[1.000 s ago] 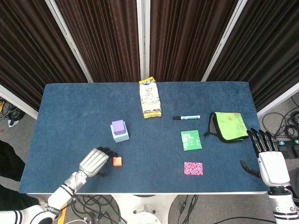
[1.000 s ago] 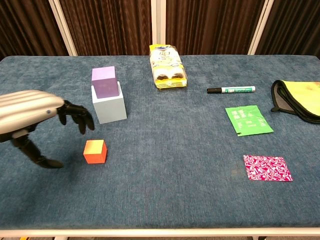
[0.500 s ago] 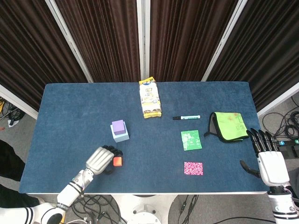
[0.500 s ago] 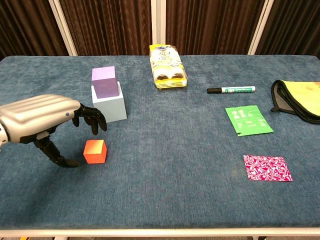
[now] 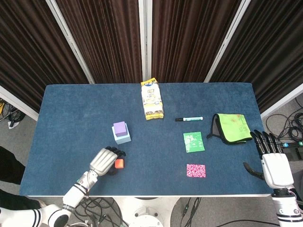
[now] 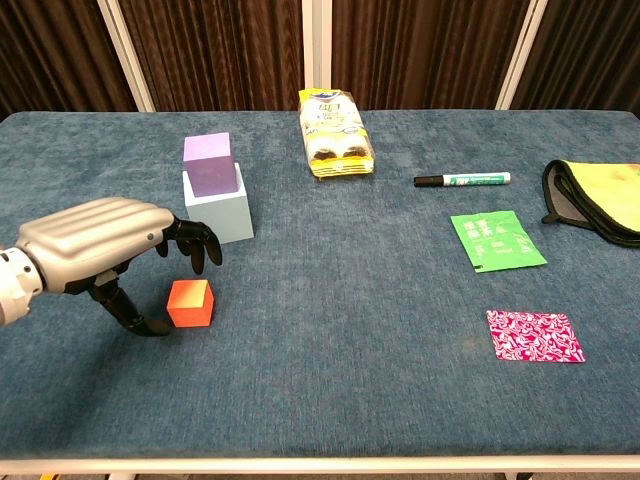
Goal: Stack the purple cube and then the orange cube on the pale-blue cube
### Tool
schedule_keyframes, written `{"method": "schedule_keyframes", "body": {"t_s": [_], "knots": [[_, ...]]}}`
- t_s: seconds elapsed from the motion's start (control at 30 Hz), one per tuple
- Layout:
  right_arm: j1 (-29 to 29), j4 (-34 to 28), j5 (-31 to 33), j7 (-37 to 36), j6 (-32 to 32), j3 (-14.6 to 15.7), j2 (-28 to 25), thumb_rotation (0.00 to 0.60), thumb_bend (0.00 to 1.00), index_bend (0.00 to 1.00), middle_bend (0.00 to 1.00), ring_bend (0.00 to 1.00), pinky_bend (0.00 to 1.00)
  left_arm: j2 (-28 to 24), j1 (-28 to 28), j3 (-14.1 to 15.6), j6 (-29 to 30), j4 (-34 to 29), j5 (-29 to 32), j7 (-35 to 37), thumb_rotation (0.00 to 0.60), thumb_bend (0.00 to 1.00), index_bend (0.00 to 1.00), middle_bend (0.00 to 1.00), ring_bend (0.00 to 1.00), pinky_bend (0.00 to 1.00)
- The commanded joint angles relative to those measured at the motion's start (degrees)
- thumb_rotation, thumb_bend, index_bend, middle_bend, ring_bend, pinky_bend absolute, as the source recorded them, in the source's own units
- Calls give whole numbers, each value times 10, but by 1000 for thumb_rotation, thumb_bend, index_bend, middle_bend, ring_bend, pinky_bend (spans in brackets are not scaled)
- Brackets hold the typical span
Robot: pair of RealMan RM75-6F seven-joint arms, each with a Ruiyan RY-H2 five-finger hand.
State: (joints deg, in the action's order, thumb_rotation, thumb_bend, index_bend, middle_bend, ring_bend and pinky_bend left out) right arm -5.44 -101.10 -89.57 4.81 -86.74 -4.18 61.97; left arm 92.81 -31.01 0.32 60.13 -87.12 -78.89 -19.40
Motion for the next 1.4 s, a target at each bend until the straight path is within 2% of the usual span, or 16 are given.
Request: {"method": "schedule_keyframes", "body": {"t_s": [0.03,0.6,1.03,1.23,1.4], "knots": [[0,1,0,-1,-1,0,1,600,133,23,60,0,0,6,1,-1,2,7,-2,4,600,168,377,498,341,380],[-1,-2,5,-5,1,-3,-4,600,133,23,60,0,0,35,4,-5,3,50,-5,20,600,216,390,550,374,410],[-2,-3,7,-2,4,-3,-4,600,133,23,60,0,0,33,10,-7,8,48,-4,26,600,284,402,592,389,426],[-1,-2,7,-4,2,-3,-3,600,134,23,60,0,0,20,15,-8,15,33,-4,27,600,294,410,607,394,427],[-1,-1,5,-5,1,-2,-3,600,134,23,60,0,0,-21,26,-10,38,-3,-10,24,600,295,410,608,393,427]]}}
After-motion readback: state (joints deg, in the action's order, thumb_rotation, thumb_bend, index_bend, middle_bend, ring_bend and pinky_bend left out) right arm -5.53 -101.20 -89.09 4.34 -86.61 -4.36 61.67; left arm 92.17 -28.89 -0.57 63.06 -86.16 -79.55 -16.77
